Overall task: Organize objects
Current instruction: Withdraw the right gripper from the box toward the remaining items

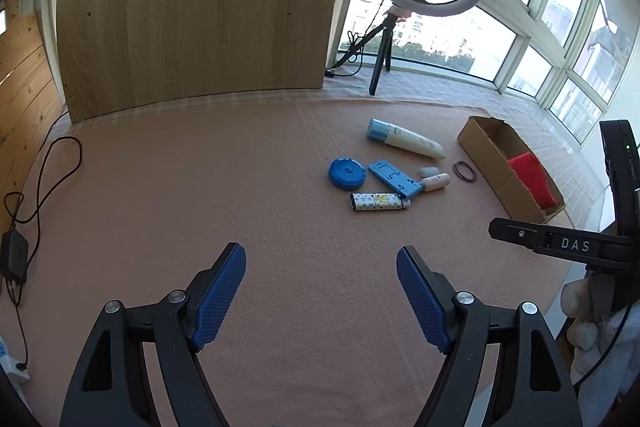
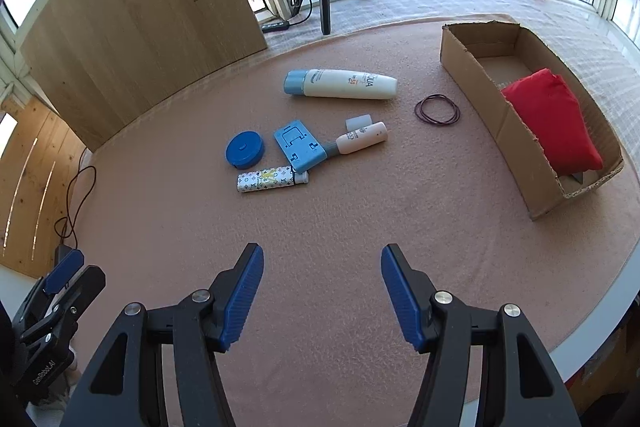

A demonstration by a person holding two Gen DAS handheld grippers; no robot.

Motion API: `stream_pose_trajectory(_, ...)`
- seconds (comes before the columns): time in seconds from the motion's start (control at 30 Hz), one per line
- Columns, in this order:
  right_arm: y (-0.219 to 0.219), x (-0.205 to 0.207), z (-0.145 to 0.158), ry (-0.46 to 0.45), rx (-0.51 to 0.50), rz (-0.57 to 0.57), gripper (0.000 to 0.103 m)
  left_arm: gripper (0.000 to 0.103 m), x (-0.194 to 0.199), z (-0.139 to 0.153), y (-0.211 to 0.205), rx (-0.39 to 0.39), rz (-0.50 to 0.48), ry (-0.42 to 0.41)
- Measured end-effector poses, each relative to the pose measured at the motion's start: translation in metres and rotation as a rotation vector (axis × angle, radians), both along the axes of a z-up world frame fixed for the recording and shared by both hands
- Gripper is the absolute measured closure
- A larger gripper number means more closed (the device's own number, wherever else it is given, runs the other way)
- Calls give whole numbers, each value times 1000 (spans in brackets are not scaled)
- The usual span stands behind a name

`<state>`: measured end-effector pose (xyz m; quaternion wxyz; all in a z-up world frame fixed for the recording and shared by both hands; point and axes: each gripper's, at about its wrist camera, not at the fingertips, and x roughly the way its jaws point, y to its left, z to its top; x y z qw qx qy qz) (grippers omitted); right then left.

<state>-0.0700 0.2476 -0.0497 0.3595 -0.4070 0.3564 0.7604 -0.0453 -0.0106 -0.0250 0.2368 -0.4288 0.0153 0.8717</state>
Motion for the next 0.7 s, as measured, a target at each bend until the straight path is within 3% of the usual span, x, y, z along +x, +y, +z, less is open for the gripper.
stream_pose_trajectory(0.7,83,6,14,48,71,271,46,23,-14,-23,45,-22,198,-24)
